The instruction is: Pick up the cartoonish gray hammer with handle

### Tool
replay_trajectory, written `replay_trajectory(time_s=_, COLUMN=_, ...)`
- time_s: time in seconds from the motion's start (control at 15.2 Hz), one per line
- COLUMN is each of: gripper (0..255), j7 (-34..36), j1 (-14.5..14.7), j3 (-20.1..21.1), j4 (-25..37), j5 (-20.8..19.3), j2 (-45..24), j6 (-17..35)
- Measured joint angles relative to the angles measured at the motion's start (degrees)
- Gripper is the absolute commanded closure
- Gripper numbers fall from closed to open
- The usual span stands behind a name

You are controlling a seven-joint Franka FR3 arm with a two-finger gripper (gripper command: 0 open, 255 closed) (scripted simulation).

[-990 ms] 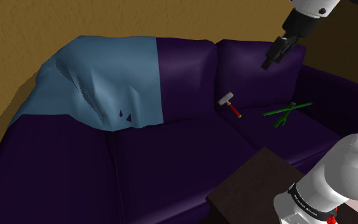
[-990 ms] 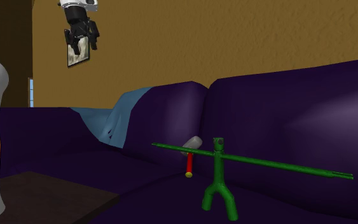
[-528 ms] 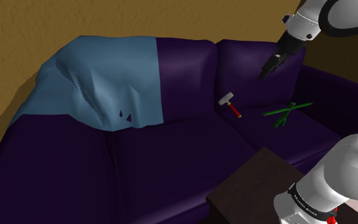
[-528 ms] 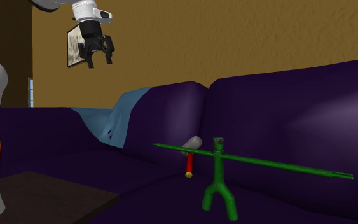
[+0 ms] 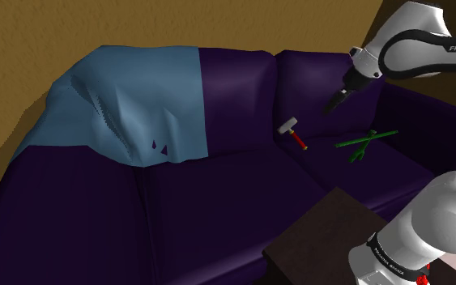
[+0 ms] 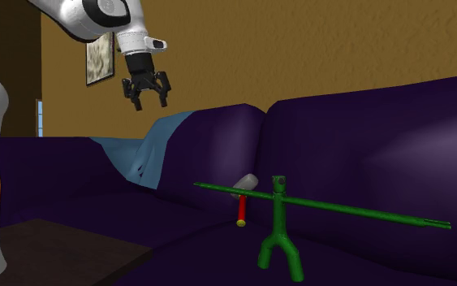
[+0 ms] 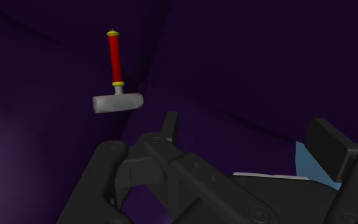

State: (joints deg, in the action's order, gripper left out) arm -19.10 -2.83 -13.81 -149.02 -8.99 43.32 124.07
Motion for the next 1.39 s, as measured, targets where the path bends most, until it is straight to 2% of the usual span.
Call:
replay_trajectory(time_s=0.46, gripper=0, j7=-9.57, j1=1.97, j3=-10.06, j4=-1.53, j5=0.78, j2=-11.18, j6=15.38)
replay_trajectory(time_s=0.66, gripper=0, j7=-15.42, j1=5.2, j3=-15.72, j4=0.07, j5=3.9, j2=-18.28, j6=21.86)
replay_trajectory(time_s=0.86, gripper=0, j7=-23.64, j1=10.15, j3=-22.87, j4=1.76, j5=9.87, j2=-25.12, j6=27.67)
replay_trajectory(time_s=0.99, gripper=0, j7=-30.61, j1=14.94, j3=-28.24, j4=3.33, j5=16.34, j2=-29.76, j6=30.59)
replay_trajectory(time_s=1.06, gripper=0, j7=-34.96, j1=18.13, j3=-31.24, j4=4.66, j5=21.13, j2=-32.75, j6=31.72)
replay_trajectory(time_s=1.19, gripper=0, j7=-45.81, j1=23.35, j3=-36.93, j4=7.37, j5=32.83, j2=-38.76, j6=32.17)
replay_trajectory(time_s=1.25, gripper=0, j7=-53.09, j1=25.38, j3=-39.18, j4=10.0, j5=41.19, j2=-43.33, j6=31.07)
replay_trajectory(time_s=1.32, gripper=0, j7=-58.68, j1=25.49, j3=-39.38, j4=11.89, j5=48.27, j2=-46.87, j6=29.96)
replay_trajectory(time_s=1.39, gripper=0, j7=-63.53, j1=24.42, j3=-38.73, j4=13.75, j5=54.12, j2=-50.17, j6=28.74)
